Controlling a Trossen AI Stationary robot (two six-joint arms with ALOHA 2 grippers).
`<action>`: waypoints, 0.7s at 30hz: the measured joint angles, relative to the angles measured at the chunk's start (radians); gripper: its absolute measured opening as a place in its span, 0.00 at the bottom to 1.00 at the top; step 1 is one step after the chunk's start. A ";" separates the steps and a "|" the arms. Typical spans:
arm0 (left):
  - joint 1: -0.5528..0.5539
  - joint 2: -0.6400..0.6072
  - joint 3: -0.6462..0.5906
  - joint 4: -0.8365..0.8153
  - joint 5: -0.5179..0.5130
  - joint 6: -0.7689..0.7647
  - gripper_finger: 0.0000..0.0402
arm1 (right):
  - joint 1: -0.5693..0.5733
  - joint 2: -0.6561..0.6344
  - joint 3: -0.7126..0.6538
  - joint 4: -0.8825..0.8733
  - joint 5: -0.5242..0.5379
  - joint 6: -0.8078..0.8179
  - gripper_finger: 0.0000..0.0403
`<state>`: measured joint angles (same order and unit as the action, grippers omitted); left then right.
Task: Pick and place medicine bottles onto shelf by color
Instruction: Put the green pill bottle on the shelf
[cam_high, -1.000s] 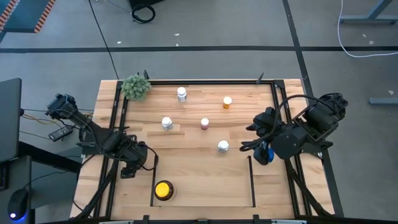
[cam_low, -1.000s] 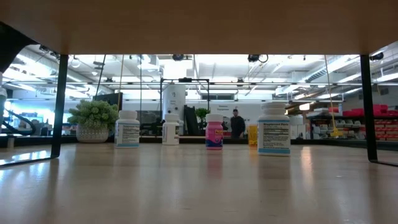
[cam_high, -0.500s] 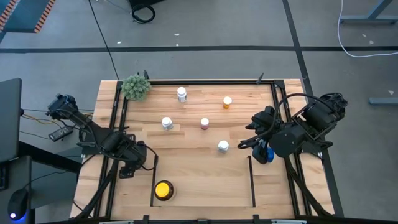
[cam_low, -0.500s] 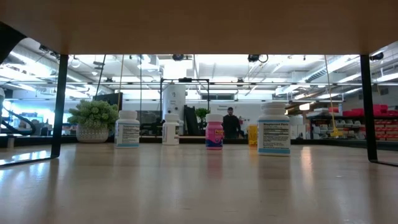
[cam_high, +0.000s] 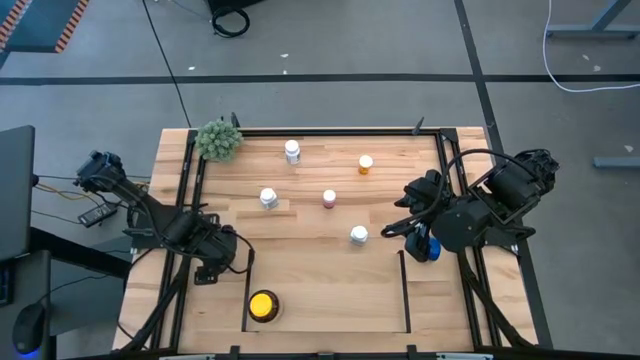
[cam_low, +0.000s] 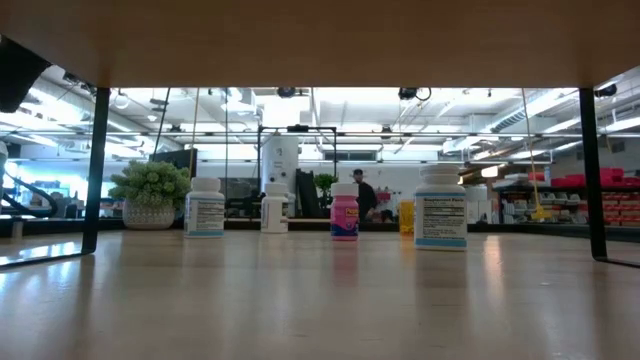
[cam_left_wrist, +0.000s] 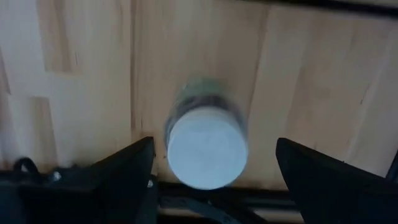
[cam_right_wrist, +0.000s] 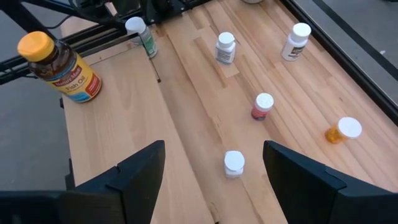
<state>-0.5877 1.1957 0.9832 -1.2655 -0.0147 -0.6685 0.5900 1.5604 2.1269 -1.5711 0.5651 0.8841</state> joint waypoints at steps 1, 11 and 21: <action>0.000 0.000 -0.015 0.001 0.022 0.000 0.86 | 0.000 0.000 0.000 0.000 0.000 0.000 0.69; 0.000 0.000 -0.060 0.061 0.051 -0.008 0.86 | 0.000 0.000 0.000 0.000 0.000 -0.005 0.69; -0.002 0.000 -0.128 0.115 0.043 -0.019 0.83 | 0.000 0.000 0.000 0.000 0.000 -0.002 0.69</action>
<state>-0.5892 1.1957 0.8550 -1.1507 0.0280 -0.6880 0.5900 1.5604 2.1269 -1.5711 0.5646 0.8822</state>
